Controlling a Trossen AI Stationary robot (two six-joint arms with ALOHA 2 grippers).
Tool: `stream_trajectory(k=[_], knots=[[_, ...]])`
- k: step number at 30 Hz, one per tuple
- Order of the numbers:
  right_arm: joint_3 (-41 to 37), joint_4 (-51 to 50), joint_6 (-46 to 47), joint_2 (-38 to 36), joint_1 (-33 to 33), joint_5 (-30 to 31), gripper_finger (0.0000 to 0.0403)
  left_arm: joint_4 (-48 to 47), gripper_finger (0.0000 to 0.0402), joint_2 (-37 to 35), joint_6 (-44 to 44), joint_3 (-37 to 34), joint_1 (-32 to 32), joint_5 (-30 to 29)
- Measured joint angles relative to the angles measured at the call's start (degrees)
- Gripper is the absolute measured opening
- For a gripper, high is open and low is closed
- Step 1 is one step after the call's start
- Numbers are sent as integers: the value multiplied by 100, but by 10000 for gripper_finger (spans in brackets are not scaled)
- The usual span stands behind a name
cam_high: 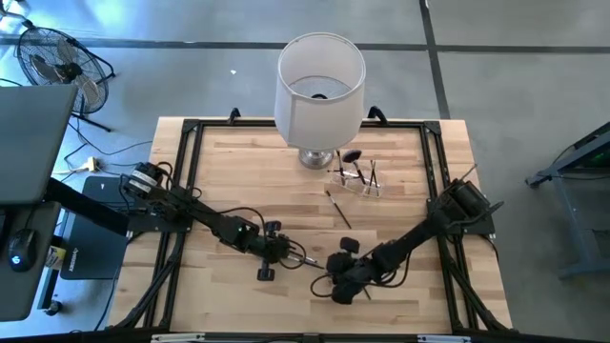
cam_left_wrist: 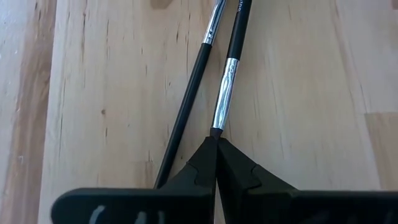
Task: Put items in baskets/containers
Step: Put the eyeshadow brush into the transparent organizer
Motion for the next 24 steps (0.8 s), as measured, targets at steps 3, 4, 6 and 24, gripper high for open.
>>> stream_trajectory(k=[3,4,6,24], knots=[[-2,4,-287,10,-72,84,118,25,0,4,-7,0,0,0],[-2,-10,-334,10,-104,115,115,29,0,4,-7,0,0,0],[-2,-15,-448,10,-177,104,106,35,0,7,-7,0,0,0],[-4,388,-554,178,-445,-435,14,253,0,13,11,-9,0,-7]])
